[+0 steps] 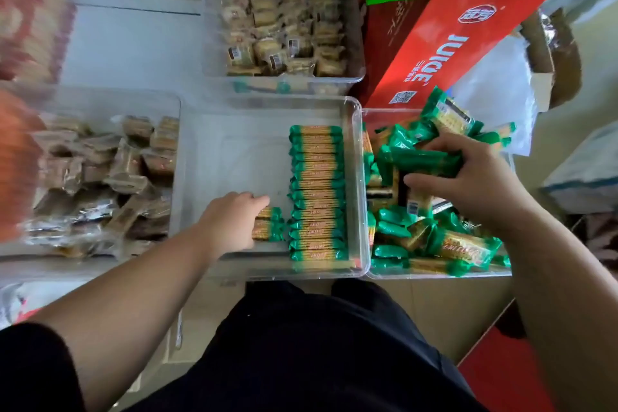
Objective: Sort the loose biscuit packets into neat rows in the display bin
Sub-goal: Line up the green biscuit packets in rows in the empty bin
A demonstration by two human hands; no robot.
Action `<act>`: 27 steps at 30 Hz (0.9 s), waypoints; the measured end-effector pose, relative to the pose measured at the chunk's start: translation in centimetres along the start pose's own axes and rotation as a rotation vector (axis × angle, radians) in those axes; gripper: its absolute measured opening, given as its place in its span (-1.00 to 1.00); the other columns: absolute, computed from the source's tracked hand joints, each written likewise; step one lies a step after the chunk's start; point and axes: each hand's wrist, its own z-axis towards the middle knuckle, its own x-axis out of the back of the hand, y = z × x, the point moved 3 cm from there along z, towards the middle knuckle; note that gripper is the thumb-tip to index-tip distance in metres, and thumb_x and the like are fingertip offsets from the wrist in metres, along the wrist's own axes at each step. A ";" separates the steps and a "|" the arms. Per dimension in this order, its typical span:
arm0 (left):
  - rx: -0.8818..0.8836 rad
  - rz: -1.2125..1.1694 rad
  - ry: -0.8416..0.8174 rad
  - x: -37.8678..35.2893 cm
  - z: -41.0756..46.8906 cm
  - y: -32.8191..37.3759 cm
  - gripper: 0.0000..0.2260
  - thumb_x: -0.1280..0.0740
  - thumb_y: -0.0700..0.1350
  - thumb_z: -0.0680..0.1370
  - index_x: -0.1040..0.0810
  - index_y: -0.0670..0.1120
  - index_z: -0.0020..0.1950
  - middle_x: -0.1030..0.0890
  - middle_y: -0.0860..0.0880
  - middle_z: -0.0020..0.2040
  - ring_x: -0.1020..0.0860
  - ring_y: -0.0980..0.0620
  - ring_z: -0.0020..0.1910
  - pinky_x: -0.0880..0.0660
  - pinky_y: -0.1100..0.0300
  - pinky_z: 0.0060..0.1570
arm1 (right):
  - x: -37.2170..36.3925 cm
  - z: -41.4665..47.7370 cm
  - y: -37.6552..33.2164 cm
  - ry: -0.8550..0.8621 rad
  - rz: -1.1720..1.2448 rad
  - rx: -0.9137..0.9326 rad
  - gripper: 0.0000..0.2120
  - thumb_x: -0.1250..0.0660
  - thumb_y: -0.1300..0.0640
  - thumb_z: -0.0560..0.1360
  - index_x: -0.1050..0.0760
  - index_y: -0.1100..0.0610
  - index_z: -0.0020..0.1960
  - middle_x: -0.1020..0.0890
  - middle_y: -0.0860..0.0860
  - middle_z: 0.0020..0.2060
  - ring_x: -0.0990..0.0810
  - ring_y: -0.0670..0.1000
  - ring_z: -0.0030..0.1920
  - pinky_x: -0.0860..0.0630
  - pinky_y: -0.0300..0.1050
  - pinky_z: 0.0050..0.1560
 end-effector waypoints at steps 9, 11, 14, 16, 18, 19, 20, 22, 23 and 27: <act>0.063 -0.470 -0.151 -1.6 -0.6 -1.2 -0.41 -0.58 0.05 0.42 -0.51 -0.05 0.40 -0.56 -0.08 0.24 -0.55 -0.06 0.11 -0.49 0.12 0.10 | -10.9 1.5 -5.6 -0.138 -0.003 0.094 -0.63 -0.61 -0.12 0.33 -0.55 -0.04 0.02 -0.58 -0.23 -0.20 -0.56 -0.27 -0.22 -0.43 -0.41 -0.24; 0.116 -0.468 -0.095 -1.8 -0.7 -1.8 -0.37 -0.62 0.08 0.37 -0.52 -0.04 0.38 -0.60 -0.07 0.21 -0.56 -0.05 0.08 -0.46 0.14 0.02 | -13.4 2.5 -6.4 -0.153 -0.025 0.123 -0.59 -0.60 -0.14 0.34 -0.53 -0.02 0.05 -0.61 -0.18 -0.14 -0.59 -0.15 -0.17 -0.55 -0.21 -0.14; 0.194 -0.466 -0.074 -2.1 -0.7 -1.8 -0.35 -0.66 0.13 0.29 -0.51 -0.03 0.29 -0.60 -0.06 0.10 -0.56 -0.05 -0.03 -0.47 0.12 -0.10 | -16.8 4.1 -7.4 -0.170 -0.064 0.155 -0.56 -0.60 -0.13 0.34 -0.49 0.01 0.07 -0.65 -0.10 -0.07 -0.61 -0.02 -0.11 -0.60 -0.05 -0.07; 0.211 -0.528 -0.058 -2.3 -0.6 -1.4 -0.38 -0.67 0.11 0.27 -0.53 -0.03 0.23 -0.60 -0.06 0.06 -0.57 -0.05 -0.06 -0.42 0.14 -0.16 | -18.8 5.1 -7.7 -0.197 -0.108 0.174 -0.56 -0.59 -0.10 0.36 -0.48 0.02 0.08 -0.67 -0.05 -0.06 -0.62 0.02 -0.11 -0.61 -0.03 -0.10; 0.228 -0.646 -0.032 -2.5 -0.8 -1.4 -0.45 -0.65 0.08 0.32 -0.57 -0.03 0.22 -0.61 -0.03 0.07 -0.56 -0.02 -0.03 -0.39 0.16 -0.15 | -20.6 5.8 -7.8 -0.242 -0.151 0.198 -0.57 -0.58 -0.08 0.38 -0.46 0.01 0.10 -0.68 -0.02 -0.03 -0.61 0.02 -0.12 -0.58 -0.10 -0.15; 0.230 -0.679 -0.016 -2.7 -0.9 -1.5 -0.49 -0.64 0.04 0.35 -0.59 -0.02 0.24 -0.60 -0.02 0.09 -0.56 0.00 -0.01 -0.38 0.18 -0.12 | -21.3 6.0 -7.7 -0.266 -0.185 0.216 -0.58 -0.57 -0.07 0.40 -0.45 0.01 0.12 -0.66 -0.02 -0.02 -0.60 0.03 -0.12 -0.55 -0.13 -0.15; 0.231 -0.685 0.003 -2.9 -1.1 -1.6 -0.52 -0.62 0.00 0.38 -0.60 -0.02 0.26 -0.58 0.00 0.10 -0.54 0.01 0.01 -0.37 0.20 -0.08 | -22.0 6.2 -7.6 -0.293 -0.238 0.238 -0.58 -0.56 -0.06 0.41 -0.44 0.01 0.14 -0.64 -0.02 -0.01 -0.59 0.03 -0.10 -0.53 -0.13 -0.13; 0.231 -0.641 0.054 -2.9 -1.7 -1.8 -0.53 -0.61 -0.04 0.40 -0.57 -0.01 0.26 -0.52 0.02 0.08 -0.54 0.01 0.05 -0.37 0.20 -0.03 | -23.0 6.2 -7.0 -0.352 -0.380 0.276 -0.57 -0.52 -0.07 0.44 -0.42 0.00 0.19 -0.61 -0.02 0.02 -0.56 0.05 -0.03 -0.53 -0.08 -0.05; 0.227 -0.580 0.083 -2.8 -2.0 -1.7 -0.50 -0.62 -0.02 0.39 -0.52 -0.01 0.26 -0.51 0.02 0.07 -0.55 0.00 0.04 -0.41 0.18 -0.02 | -23.3 6.1 -6.6 -0.382 -0.449 0.295 -0.57 -0.50 -0.09 0.46 -0.41 -0.01 0.21 -0.60 -0.02 0.03 -0.55 0.06 0.01 -0.52 -0.04 0.00; 0.217 -0.287 0.137 -2.5 -2.1 -0.9 -0.23 -0.59 0.21 0.36 -0.27 -0.02 0.39 -0.54 -0.03 0.15 -0.60 -0.04 0.04 -0.61 0.04 0.01 | -23.6 5.5 -5.3 -0.430 -0.676 0.436 -0.51 -0.40 -0.27 0.47 -0.38 -0.10 0.29 -0.56 -0.07 0.15 -0.45 0.06 0.21 -0.37 0.10 0.30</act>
